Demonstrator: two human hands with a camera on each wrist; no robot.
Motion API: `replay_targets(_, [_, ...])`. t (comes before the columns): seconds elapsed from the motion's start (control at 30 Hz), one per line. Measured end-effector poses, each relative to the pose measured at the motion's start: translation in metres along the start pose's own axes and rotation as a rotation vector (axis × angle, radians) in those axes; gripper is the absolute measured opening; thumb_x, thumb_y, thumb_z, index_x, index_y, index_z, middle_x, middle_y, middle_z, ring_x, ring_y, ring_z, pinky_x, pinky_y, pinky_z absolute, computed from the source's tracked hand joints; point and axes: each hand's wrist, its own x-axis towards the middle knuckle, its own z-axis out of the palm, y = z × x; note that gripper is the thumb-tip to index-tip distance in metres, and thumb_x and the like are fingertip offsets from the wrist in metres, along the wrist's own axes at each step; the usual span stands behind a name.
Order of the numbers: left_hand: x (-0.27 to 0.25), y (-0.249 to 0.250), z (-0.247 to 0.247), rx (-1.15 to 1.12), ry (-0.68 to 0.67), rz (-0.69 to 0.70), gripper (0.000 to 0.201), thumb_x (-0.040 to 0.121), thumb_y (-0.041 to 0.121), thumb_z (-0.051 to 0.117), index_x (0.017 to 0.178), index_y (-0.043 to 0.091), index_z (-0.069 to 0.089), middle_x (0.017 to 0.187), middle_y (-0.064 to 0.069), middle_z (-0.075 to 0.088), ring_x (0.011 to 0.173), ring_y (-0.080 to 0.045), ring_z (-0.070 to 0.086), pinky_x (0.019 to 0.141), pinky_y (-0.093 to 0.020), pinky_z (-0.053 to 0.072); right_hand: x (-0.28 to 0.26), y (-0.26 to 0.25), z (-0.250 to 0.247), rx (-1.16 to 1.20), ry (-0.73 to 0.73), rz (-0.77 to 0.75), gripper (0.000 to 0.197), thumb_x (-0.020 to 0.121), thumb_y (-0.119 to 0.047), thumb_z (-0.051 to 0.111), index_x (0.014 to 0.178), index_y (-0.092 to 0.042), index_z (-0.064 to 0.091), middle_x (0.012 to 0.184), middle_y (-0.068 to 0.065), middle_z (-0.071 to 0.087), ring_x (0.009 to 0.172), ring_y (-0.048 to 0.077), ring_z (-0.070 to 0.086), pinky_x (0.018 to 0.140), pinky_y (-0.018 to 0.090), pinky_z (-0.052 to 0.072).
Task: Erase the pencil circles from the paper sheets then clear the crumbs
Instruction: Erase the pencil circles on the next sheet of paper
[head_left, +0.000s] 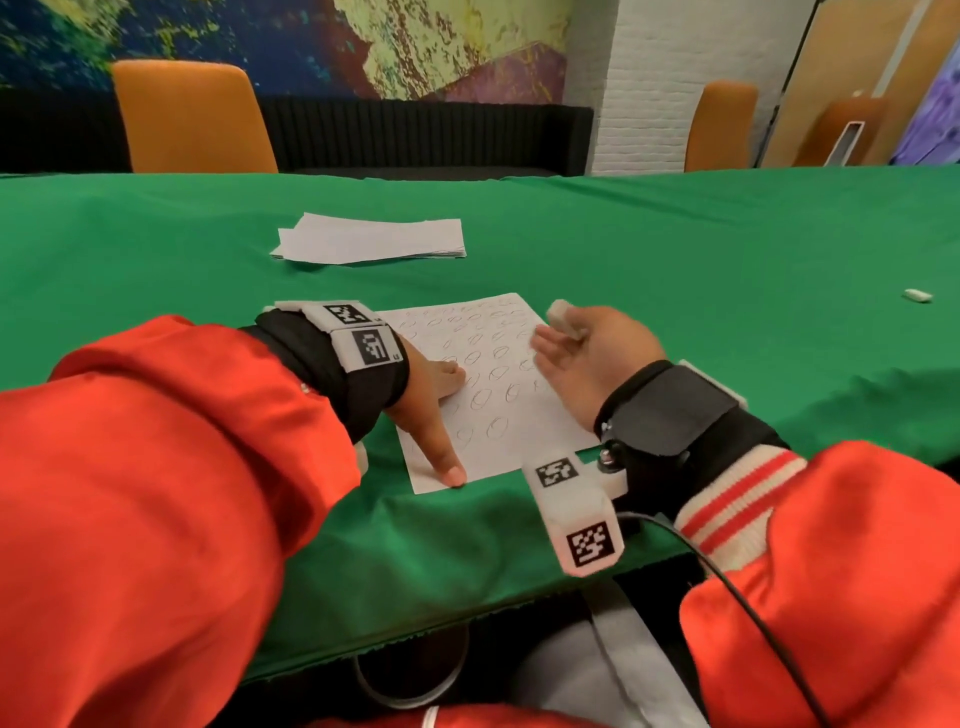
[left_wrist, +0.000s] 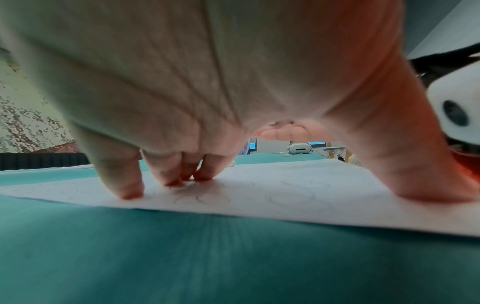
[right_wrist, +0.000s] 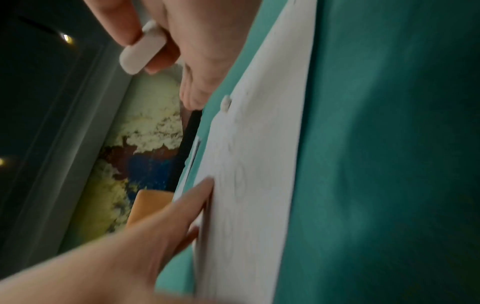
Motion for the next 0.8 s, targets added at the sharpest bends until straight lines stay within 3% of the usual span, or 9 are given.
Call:
replay_targets(0.1, [0.000,0.002,0.001,0.027,-0.023,0.028,0.118,0.072,0.063,0.067,0.152,0.013,-0.004,0.160,0.004,-0.002,0.145,-0.018,0.012,0.117,-0.036,0.013,-0.004,0.018,0.010,-0.132,-0.128,0.165,0.018,0.097,-0.012,0.041,0.093,0.000,0.054,0.112,0.016,0.056,0.106,0.024,0.055,0.094,0.034,0.044])
replay_targets(0.2, [-0.001,0.003,0.000,0.025,-0.004,0.036,0.116,0.073,0.062,0.067,0.152,0.014,-0.003,0.160,0.005,-0.001,0.145,-0.018,0.014,0.117,-0.036,0.014,0.007,0.016,-0.001,-0.073,-0.030,0.095,0.020,0.098,-0.005,0.040,0.113,0.000,0.050,0.090,0.009,0.052,0.087,0.018,0.050,0.097,0.031,0.044])
replay_targets(0.33, [0.003,0.001,0.001,-0.017,0.018,0.032,0.116,0.073,0.062,0.067,0.152,0.015,-0.004,0.160,0.006,-0.001,0.145,-0.017,0.013,0.116,-0.035,0.013,0.017,-0.008,-0.023,-0.060,0.157,0.021,0.021,0.097,-0.005,0.042,0.115,0.002,0.051,0.072,0.003,0.040,0.063,0.009,0.036,0.081,0.024,0.042])
replay_targets(0.4, [0.005,-0.001,0.001,-0.014,0.014,0.035,0.116,0.073,0.061,0.067,0.152,0.016,-0.003,0.160,0.007,-0.002,0.145,-0.016,0.012,0.117,-0.035,0.012,0.021,-0.014,-0.031,-0.094,0.167,0.014,0.027,0.097,-0.009,0.041,0.121,0.001,0.050,0.075,0.002,0.041,0.068,0.012,0.041,0.090,0.027,0.045])
replay_targets(0.47, [0.006,-0.003,0.000,-0.023,0.022,0.047,0.110,0.075,0.059,0.066,0.152,0.015,0.001,0.159,0.007,0.001,0.145,-0.015,0.012,0.116,-0.033,0.013,0.018,-0.019,-0.034,-0.222,0.121,0.003,0.030,0.097,-0.012,0.043,0.123,0.001,0.050,0.089,0.006,0.049,0.088,0.019,0.047,0.104,0.034,0.039])
replay_targets(0.53, [0.008,-0.005,-0.001,-0.028,0.031,0.063,0.103,0.078,0.059,0.064,0.152,0.014,0.009,0.159,0.003,0.007,0.144,-0.016,0.015,0.116,-0.033,0.015,0.009,-0.028,-0.029,-0.413,0.035,-0.045,0.023,0.096,-0.013,0.045,0.115,-0.002,0.053,0.100,0.007,0.054,0.099,0.021,0.051,0.094,0.036,0.042])
replay_targets(0.63, [0.007,-0.005,-0.008,-0.010,0.067,0.071,0.098,0.079,0.063,0.059,0.153,0.021,0.009,0.159,0.003,0.003,0.145,-0.018,0.011,0.116,-0.038,0.012,-0.003,-0.043,-0.015,-0.879,-0.086,-0.248,0.010,0.094,-0.018,0.053,0.086,-0.011,0.054,0.082,0.003,0.062,0.074,0.016,0.059,0.071,0.030,0.051])
replay_targets(0.7, [0.007,-0.003,-0.018,-0.018,0.121,0.083,0.097,0.079,0.064,0.058,0.152,0.028,0.006,0.159,0.007,-0.002,0.146,-0.016,0.008,0.116,-0.038,0.009,-0.009,-0.050,-0.007,-1.261,-0.137,-0.393,0.013,0.090,-0.023,0.060,0.080,-0.015,0.058,0.074,-0.002,0.065,0.065,0.010,0.059,0.066,0.025,0.052])
replay_targets(0.8, [0.009,0.008,-0.031,-0.045,0.179,0.138,0.094,0.080,0.063,0.058,0.152,0.029,0.009,0.159,0.009,0.002,0.145,-0.014,0.009,0.116,-0.036,0.009,-0.010,-0.052,0.002,-1.677,-0.203,-0.429,0.014,0.086,-0.028,0.064,0.077,-0.018,0.064,0.067,-0.006,0.063,0.058,0.007,0.056,0.059,0.020,0.048])
